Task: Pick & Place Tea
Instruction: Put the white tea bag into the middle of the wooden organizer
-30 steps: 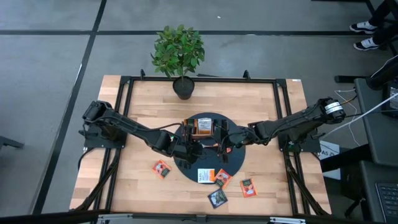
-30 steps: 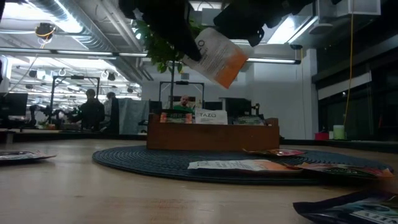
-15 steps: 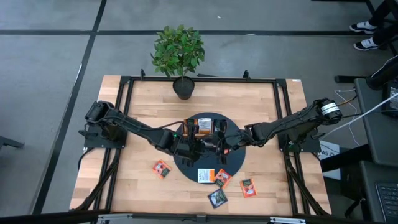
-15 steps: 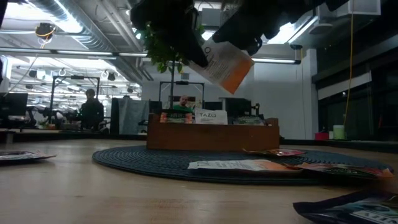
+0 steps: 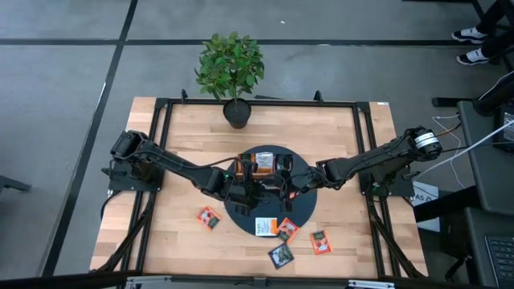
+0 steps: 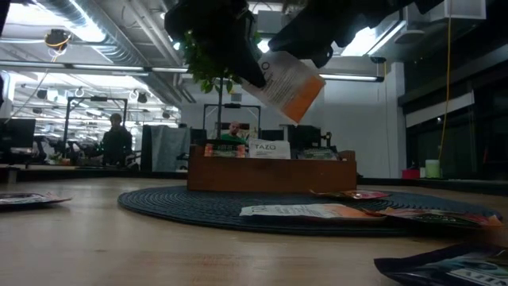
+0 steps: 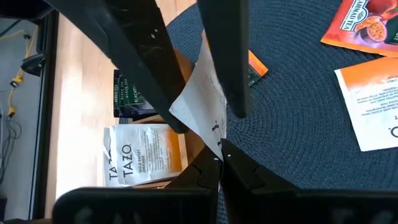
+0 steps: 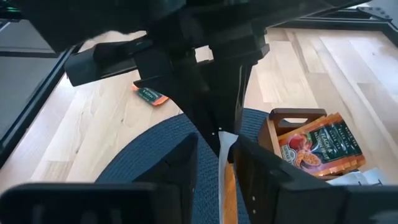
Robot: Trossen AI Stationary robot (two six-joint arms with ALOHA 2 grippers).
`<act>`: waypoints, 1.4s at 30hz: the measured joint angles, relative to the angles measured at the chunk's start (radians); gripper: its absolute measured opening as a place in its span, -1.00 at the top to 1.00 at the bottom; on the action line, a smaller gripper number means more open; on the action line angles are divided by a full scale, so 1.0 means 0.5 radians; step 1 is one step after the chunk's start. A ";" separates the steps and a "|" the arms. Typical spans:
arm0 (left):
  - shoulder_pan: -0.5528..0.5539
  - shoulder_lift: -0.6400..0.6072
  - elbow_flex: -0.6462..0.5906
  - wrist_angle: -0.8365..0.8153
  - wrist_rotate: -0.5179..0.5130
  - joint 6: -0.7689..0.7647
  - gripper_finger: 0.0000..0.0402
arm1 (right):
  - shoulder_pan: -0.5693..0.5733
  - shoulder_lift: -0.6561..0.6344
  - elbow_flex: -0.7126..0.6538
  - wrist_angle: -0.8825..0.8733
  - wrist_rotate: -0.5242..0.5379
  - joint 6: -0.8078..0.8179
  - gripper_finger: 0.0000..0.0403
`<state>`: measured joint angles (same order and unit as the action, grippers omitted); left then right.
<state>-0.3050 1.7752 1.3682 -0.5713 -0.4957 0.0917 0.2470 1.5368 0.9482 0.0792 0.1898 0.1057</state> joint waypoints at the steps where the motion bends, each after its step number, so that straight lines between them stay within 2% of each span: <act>1: 0.000 0.000 0.000 0.000 0.000 0.000 0.99 | 0.000 0.000 0.000 -0.001 0.000 0.002 0.52; 12: 0.000 0.000 0.000 0.021 -0.003 0.002 0.99 | 0.000 -0.001 0.000 -0.005 0.001 0.004 0.96; 22: -0.016 0.000 -0.001 0.051 -0.016 0.015 0.93 | 0.001 -0.002 0.000 -0.005 -0.002 0.013 0.98; 28: -0.061 -0.032 0.000 0.044 -0.021 -0.001 0.72 | 0.000 -0.014 0.000 -0.010 -0.013 -0.019 0.99; 34: -0.134 -0.201 0.000 -0.071 -0.019 -0.023 0.55 | 0.000 -0.083 0.000 -0.026 -0.014 -0.042 0.99; 38: -0.168 -0.370 -0.017 -0.194 -0.005 -0.134 0.56 | 0.000 -0.113 0.000 -0.075 0.016 -0.053 0.99; 42: -0.172 -0.573 -0.169 -0.188 0.053 -0.197 0.71 | -0.002 -0.151 -0.001 -0.091 0.025 -0.089 0.99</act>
<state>-0.3912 1.4885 1.2839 -0.6654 -0.4693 -0.0067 0.2459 1.4612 0.9478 0.0337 0.2024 0.0613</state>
